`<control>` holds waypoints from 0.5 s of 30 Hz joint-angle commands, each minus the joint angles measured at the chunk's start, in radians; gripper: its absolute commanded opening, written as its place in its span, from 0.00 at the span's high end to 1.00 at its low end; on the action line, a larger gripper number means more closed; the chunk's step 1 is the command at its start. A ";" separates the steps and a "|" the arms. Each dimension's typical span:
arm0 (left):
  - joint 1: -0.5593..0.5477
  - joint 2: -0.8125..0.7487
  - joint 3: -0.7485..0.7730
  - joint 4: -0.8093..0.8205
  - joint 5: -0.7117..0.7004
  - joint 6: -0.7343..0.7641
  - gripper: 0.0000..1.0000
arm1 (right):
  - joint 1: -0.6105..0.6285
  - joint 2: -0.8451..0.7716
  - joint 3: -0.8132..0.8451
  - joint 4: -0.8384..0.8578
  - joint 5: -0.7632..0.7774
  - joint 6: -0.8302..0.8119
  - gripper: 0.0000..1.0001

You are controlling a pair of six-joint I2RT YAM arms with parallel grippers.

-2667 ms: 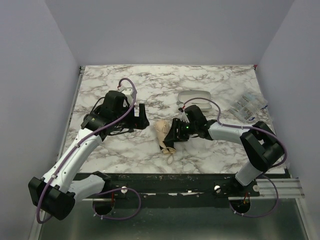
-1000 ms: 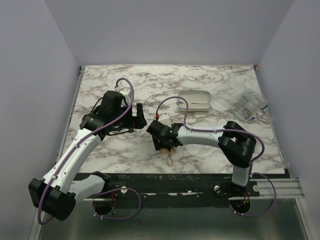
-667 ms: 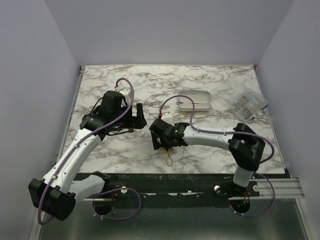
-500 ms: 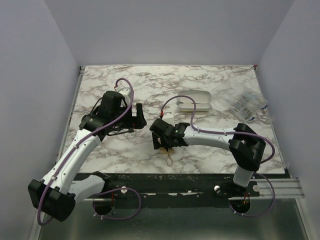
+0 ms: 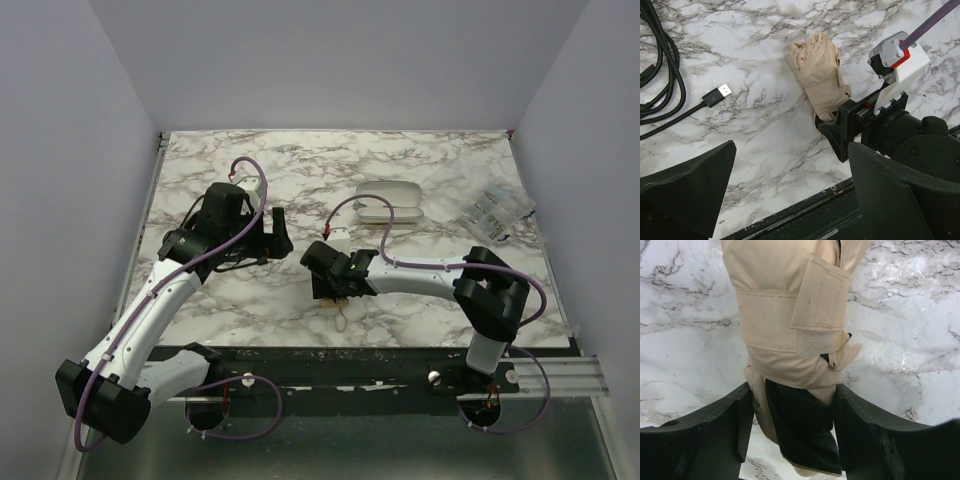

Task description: Open the umbrella

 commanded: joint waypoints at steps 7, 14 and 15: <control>0.010 -0.020 -0.006 -0.001 -0.027 0.000 0.01 | -0.001 -0.001 -0.057 0.056 0.028 -0.006 0.82; 0.025 -0.019 -0.010 -0.007 -0.082 -0.041 0.01 | -0.001 -0.136 -0.108 0.103 0.056 -0.081 0.94; 0.029 -0.017 -0.009 -0.005 -0.073 -0.051 0.01 | 0.000 -0.153 -0.110 0.108 0.054 -0.097 0.95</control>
